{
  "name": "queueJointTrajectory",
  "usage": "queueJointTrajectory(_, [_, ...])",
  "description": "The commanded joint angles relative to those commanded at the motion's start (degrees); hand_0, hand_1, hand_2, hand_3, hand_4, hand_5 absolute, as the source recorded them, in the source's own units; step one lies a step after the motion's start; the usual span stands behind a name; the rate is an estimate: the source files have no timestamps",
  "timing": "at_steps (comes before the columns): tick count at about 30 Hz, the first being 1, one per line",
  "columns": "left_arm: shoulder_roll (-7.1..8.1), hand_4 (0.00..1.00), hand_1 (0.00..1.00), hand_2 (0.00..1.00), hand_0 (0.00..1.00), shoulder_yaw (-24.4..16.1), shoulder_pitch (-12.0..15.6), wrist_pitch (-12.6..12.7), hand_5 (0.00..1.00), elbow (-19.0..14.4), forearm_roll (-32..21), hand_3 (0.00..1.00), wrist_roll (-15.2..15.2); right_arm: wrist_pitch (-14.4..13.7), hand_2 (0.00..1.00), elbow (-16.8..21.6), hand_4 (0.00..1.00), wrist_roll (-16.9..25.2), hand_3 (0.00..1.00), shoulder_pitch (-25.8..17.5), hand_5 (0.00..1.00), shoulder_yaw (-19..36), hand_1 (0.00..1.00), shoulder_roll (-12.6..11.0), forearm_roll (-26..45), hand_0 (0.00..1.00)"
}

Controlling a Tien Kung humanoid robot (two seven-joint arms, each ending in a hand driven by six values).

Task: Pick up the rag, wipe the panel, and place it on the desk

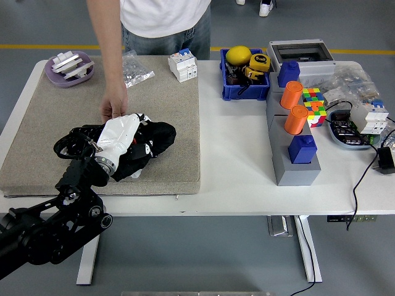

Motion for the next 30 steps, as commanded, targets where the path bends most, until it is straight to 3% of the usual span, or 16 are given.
queueJointTrajectory(30, [5.22, 0.267, 0.236, 0.544, 0.186, -13.5, 4.4, -1.2, 0.002, 4.5, 3.3, 0.54, 0.3, 0.1, 0.712, 0.0, 0.998, 0.4, 0.684, -0.2, 0.519, -0.6, 0.703, -0.1, 0.9, 0.765])
